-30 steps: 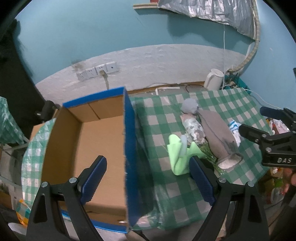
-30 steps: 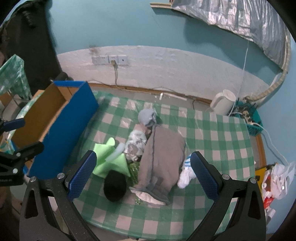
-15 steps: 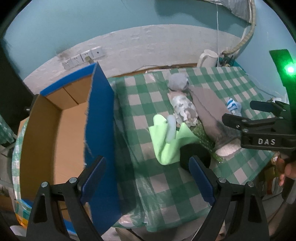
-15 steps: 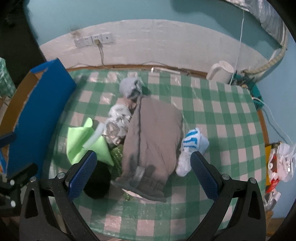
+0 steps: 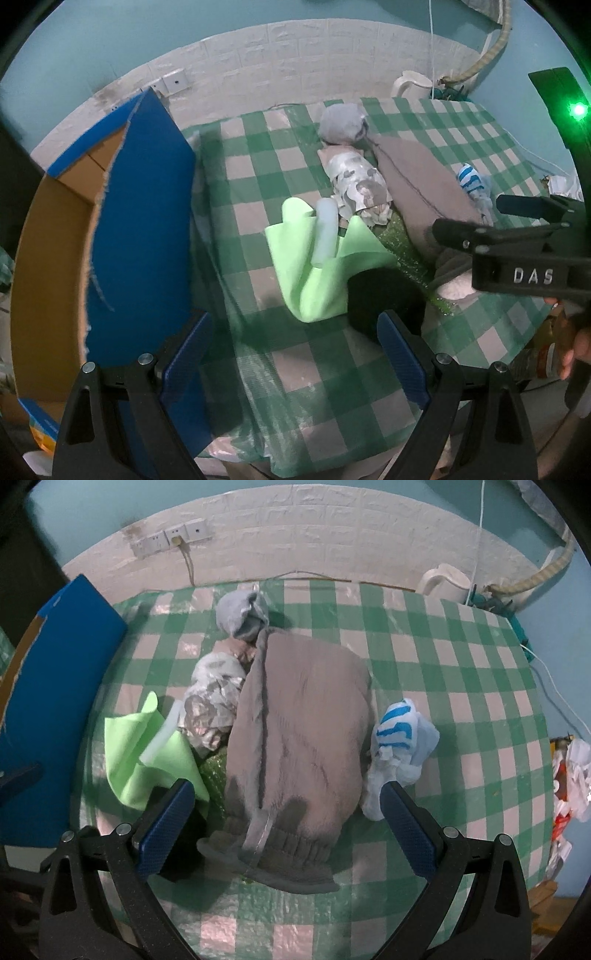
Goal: Organize soft objects
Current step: 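Move left tool toward black foam while right tool moves toward grey towel, then close left tool on black foam while right tool closes on grey towel, then carry black foam with left tool while right tool carries grey towel to box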
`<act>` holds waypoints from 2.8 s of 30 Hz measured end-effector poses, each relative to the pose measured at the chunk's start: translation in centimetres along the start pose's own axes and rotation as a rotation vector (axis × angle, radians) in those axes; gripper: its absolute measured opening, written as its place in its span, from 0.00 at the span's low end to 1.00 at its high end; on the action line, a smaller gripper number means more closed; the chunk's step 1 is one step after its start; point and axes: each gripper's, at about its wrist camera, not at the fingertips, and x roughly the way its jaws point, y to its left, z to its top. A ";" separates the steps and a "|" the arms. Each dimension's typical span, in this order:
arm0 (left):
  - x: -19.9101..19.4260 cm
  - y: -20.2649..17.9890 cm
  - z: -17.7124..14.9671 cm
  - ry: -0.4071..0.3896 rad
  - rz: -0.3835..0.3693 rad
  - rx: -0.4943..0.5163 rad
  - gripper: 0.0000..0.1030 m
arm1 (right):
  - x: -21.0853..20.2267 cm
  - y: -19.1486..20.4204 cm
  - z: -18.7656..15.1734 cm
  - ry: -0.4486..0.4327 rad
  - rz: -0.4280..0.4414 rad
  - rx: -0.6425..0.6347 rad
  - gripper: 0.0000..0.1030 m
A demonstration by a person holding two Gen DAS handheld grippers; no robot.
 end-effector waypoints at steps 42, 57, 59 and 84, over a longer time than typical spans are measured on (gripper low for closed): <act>1.9 -5.4 0.7 0.089 -0.074 0.044 0.89 | -1.5 -2.4 -0.9 0.028 0.162 -0.020 0.30; 5.0 -7.0 0.9 0.143 -0.038 0.051 0.66 | -3.1 -4.7 -1.3 0.004 0.179 0.008 0.30; 5.2 -6.9 0.7 0.150 -0.040 0.048 0.55 | -3.1 -4.7 -1.3 0.005 0.182 0.006 0.30; -0.8 -4.1 0.0 0.009 -0.053 0.063 0.37 | -6.9 -2.8 -0.3 -0.062 0.171 -0.042 0.30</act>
